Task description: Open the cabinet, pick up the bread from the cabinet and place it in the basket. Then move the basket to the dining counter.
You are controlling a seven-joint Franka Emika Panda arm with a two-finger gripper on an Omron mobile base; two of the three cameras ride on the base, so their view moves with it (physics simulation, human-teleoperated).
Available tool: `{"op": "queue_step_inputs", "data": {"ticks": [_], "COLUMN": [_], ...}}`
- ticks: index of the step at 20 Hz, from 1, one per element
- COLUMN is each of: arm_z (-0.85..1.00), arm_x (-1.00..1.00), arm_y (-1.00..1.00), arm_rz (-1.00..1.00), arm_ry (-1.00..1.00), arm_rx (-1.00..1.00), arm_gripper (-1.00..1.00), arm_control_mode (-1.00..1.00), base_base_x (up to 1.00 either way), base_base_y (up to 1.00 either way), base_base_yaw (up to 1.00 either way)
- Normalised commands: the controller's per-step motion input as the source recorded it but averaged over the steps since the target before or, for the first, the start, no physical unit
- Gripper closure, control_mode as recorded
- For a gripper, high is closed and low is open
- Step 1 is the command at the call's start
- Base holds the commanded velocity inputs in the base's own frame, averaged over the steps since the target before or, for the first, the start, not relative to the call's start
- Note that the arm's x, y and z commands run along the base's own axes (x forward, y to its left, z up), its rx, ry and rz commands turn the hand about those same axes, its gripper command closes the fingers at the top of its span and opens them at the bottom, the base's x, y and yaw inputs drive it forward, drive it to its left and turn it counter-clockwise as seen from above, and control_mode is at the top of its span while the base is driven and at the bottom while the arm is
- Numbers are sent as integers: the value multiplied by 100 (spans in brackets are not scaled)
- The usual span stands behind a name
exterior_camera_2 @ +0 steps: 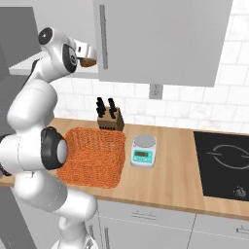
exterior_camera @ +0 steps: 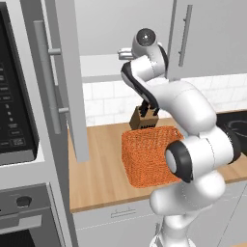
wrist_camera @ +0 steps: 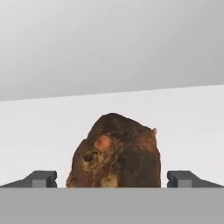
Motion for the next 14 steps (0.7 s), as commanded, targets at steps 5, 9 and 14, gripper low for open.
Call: {"op": "queue_step_inputs", "data": {"ticks": [5, 9, 14], "arm_z": [-7, -11, -17], "arm_x": [36, 32, -2], "arm_y": [0, 0, 7], "arm_rz": [0, 0, 1], "arm_ry": [0, 0, -2], "arm_rx": [0, 0, 0], "arm_gripper": [-100, 100, 100], "arm_control_mode": [-100, -100, -100], "base_base_x": [0, 0, 0], "base_base_y": [0, 0, 0], "base_base_yaw": [0, 0, 0]}}
